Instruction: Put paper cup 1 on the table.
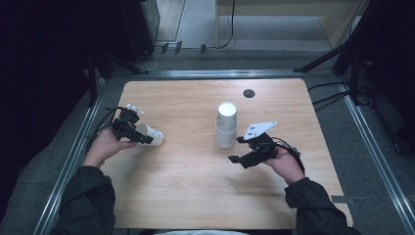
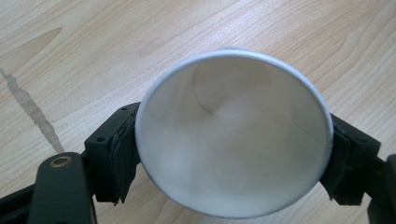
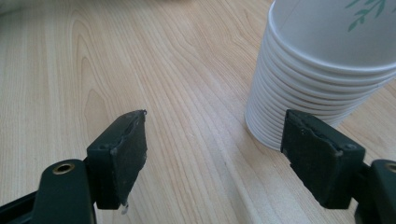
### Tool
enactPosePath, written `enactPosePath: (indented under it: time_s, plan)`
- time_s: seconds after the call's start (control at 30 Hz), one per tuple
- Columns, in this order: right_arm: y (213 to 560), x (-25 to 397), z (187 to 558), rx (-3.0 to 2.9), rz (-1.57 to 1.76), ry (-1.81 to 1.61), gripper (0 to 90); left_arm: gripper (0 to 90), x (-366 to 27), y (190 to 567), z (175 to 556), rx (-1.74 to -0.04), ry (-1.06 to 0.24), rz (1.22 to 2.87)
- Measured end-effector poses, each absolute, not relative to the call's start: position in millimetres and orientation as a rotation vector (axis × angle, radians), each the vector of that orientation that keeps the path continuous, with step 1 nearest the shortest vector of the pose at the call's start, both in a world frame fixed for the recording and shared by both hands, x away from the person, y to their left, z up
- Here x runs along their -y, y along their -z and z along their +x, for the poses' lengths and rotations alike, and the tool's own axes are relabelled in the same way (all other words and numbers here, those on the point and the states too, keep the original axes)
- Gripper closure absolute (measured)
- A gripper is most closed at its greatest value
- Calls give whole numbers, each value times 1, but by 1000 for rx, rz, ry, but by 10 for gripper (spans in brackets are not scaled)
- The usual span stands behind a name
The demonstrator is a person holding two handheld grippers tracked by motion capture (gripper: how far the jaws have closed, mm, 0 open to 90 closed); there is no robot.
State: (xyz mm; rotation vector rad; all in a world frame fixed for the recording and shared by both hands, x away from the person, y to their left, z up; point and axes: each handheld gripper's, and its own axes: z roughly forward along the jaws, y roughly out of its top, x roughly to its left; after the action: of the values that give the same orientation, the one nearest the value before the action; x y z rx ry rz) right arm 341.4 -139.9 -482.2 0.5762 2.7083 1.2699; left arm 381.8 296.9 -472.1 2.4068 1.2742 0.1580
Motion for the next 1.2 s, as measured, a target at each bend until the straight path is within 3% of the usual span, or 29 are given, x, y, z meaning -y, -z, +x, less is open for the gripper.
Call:
enactPosePath:
  time_s: [1.2]
  plan:
    - [482,141,342,-2706,580,-1267,233,152,-289,471,386,-1260,-179,2354]
